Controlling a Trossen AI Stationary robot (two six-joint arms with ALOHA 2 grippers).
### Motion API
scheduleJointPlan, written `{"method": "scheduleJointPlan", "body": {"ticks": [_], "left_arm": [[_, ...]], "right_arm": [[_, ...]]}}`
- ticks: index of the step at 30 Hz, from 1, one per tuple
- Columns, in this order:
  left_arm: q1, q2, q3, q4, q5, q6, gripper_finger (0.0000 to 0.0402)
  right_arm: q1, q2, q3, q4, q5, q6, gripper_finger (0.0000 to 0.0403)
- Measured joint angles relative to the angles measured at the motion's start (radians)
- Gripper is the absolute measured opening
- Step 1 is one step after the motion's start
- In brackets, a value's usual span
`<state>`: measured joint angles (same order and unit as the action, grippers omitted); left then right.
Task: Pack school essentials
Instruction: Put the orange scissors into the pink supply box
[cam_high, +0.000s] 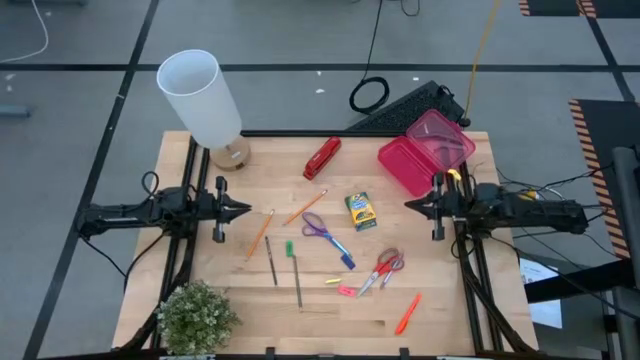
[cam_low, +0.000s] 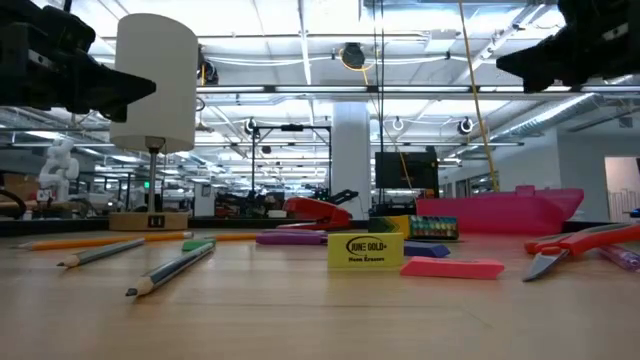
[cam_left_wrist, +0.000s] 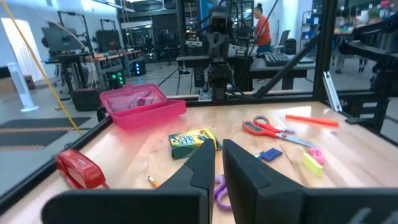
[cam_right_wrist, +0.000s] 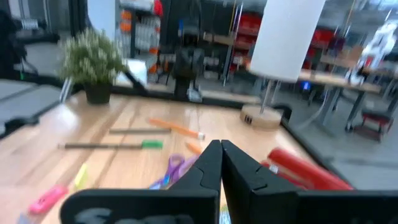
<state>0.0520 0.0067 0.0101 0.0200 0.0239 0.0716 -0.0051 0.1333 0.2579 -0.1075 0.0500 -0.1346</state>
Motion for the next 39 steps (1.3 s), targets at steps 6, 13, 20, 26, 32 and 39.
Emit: {"method": "scheduleJointPlan", "body": {"ticks": [6,13,20,26,32,39], "left_arm": [[0.0,0.0,0.0,0.0,0.0,0.001,0.0035],[0.0,0.0,0.0,-0.001,-0.001,0.001,0.0035],[0.0,0.0,0.0,-0.002,-0.001,-0.027,0.0035],[0.0,0.0,0.001,-0.006,-0.001,-0.058,0.0035],[0.0,0.0,0.001,-0.007,-0.005,-0.054,0.0035],[0.0,0.011,0.096,-0.116,-0.058,-0.099,0.0035]], "right_arm": [[0.0,0.144,0.197,-0.104,0.0,0.043,0.0],[0.0,0.316,0.426,-0.238,0.0,0.103,0.0],[0.0,0.448,0.573,-0.333,-0.001,0.154,0.0],[0.0,0.521,0.606,-0.358,-0.001,0.207,0.0],[0.0,0.557,0.606,-0.407,-0.001,0.245,0.0],[0.0,0.576,0.606,-0.406,0.0,0.254,0.0]]}}
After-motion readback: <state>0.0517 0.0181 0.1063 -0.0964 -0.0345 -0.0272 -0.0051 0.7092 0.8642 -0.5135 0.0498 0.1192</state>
